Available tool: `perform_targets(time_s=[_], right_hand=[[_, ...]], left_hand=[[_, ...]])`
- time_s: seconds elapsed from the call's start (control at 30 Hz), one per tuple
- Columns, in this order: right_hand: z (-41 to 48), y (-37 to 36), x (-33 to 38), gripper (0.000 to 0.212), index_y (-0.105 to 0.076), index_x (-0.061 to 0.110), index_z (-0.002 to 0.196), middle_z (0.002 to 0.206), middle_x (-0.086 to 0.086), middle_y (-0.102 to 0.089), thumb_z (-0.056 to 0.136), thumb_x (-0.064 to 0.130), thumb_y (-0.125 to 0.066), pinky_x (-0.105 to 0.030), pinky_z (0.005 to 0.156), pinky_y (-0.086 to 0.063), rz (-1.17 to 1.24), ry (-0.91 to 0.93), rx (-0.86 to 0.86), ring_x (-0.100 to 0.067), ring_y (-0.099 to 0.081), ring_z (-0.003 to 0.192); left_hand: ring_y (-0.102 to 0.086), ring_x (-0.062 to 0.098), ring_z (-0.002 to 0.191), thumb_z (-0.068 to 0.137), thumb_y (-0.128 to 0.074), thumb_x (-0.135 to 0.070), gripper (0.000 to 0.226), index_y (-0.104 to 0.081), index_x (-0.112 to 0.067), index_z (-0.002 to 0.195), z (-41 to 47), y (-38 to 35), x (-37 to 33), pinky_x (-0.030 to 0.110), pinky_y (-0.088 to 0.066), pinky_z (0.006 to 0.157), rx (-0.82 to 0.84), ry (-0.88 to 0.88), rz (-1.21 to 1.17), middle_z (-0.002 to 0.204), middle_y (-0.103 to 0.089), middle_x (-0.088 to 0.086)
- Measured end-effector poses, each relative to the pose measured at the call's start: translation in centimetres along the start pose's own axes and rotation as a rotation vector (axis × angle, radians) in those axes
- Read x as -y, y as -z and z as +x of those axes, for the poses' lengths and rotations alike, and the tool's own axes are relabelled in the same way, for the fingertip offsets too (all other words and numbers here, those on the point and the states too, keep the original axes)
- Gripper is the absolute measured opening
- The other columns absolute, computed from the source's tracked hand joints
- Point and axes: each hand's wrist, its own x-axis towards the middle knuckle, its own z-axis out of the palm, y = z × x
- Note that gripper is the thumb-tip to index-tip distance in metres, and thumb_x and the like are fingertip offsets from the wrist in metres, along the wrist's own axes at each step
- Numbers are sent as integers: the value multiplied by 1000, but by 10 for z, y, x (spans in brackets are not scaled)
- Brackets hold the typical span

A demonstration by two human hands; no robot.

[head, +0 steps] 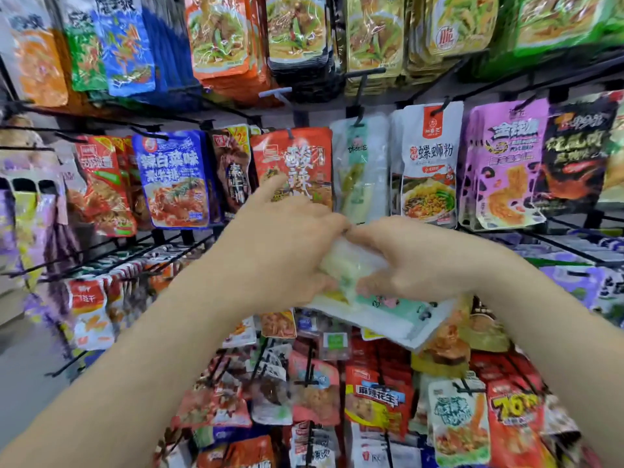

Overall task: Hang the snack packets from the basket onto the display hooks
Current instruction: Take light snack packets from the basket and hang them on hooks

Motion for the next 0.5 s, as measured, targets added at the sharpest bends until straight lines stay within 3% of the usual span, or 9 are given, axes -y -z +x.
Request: perform_targets(time_s=[0.07, 0.13, 0.2, 0.33, 0.4, 0.5], right_hand=[[2, -1, 7, 27, -59, 26, 110, 82, 20, -56, 86, 29, -72, -17, 63, -39, -52, 33, 29, 1, -56, 72], [-4, 3, 5, 12, -65, 29, 92, 70, 12, -66, 84, 28, -74, -14, 56, -44, 123, 43, -2, 3, -60, 60], [-15, 15, -9, 17, -69, 27, 100, 69, 5, -71, 85, 35, -71, -16, 59, -46, 388, -28, -98, -3, -62, 61], [-37, 19, -30, 38, -66, 27, 113, 83, 3, -71, 75, 31, -69, -23, 63, -50, 842, -97, -200, -10, -62, 70], [-36, 4, -28, 41, -61, 28, 119, 93, 7, -75, 80, 22, -69, -22, 61, -50, 876, -111, -219, -7, -67, 76], [-31, -16, -23, 26, -67, 27, 108, 83, 12, -72, 86, 13, -68, -17, 47, -41, 931, -124, -379, -1, -57, 59]], left_hand=[[-57, 17, 100, 77, -65, -60, 47, -54, -36, 116, 0, -2, -4, 35, -43, 86, 103, 69, -54, 98, -64, -13], [-57, 14, 80, 70, -77, -52, 35, -65, -33, 97, -8, -9, 5, 32, -46, 70, 125, 176, -332, 76, -61, -13], [-60, 11, 68, 63, -86, -39, 25, -67, -29, 76, -20, -18, 18, 33, -50, 65, 133, 302, -690, 66, -64, -9], [-69, 13, 65, 60, -83, -28, 22, -73, -18, 77, -41, -32, 18, 31, -55, 63, 60, 471, -1177, 72, -74, 0], [-70, 15, 65, 61, -82, -21, 22, -74, -14, 80, -44, -38, 11, 31, -57, 62, 6, 559, -1302, 75, -75, 2], [-71, 21, 69, 58, -82, -22, 32, -74, -6, 86, -45, -45, 2, 40, -59, 66, -41, 592, -1384, 80, -75, 9]])
